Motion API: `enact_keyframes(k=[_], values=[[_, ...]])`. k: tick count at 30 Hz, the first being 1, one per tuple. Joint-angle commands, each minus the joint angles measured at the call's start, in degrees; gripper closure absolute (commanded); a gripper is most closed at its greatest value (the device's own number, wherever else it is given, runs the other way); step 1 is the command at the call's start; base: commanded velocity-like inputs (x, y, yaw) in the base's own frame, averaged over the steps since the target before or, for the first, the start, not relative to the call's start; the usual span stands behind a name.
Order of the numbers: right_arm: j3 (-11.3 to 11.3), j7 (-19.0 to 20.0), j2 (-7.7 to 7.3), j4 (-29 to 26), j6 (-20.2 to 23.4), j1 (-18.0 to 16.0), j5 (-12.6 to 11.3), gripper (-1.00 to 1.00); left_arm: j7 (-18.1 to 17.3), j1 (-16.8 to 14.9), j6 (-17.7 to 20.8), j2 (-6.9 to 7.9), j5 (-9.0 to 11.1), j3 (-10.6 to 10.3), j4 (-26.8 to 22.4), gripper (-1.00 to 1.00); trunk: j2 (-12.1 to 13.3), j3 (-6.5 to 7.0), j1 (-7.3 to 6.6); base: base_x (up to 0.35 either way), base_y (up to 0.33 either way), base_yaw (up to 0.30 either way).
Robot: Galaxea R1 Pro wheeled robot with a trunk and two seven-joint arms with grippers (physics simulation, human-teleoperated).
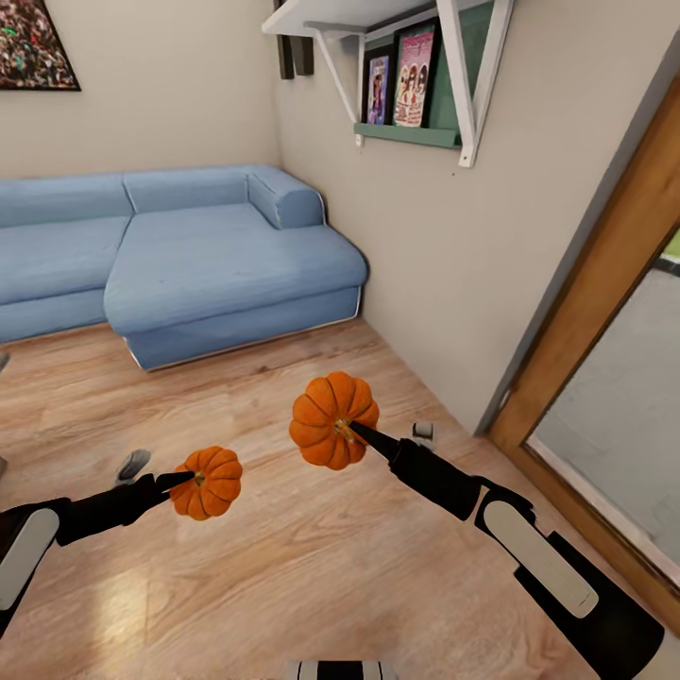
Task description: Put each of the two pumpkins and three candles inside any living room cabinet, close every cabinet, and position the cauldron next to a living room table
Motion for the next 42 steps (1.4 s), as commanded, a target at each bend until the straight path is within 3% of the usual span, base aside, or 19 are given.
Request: enact_keyframes(k=[1, 14, 23, 42], values=[[0.0, 0.1, -0.05, 0.0, 0.3, 0.0, -0.6, 1.0, -0.4, -0.1, 0.3, -0.02, -0.1, 0.1, 0.0, 1.0, 0.0, -0.04, -0.01, 0.0, -0.199, 0.282], [0.0, 0.1, -0.02, -0.2, 0.3, 0.0, -0.6, 1.0, -0.4, -0.1, 0.4, -0.1, -0.1, 0.0, -0.3, 1.0, 0.0, -0.04, -0.01, 0.0, -0.205, 0.282], [0.0, 0.2, -0.06, -0.1, 0.2, 0.0, -0.7, 1.0, -0.6, -0.1, 0.5, -0.14, 0.1, -0.1, -0.5, 1.0, 0.0, -0.02, -0.01, 0.0, -0.04, 0.282], [0.1, 0.3, -0.15, 0.0, -2.1, 0.0, -0.7, 1.0, -0.5, -0.1, 0.5, -0.48, -0.1, -1.1, -0.6, 1.0, 0.2, 5.11, -0.5, 0.0, 0.0, 0.029]])
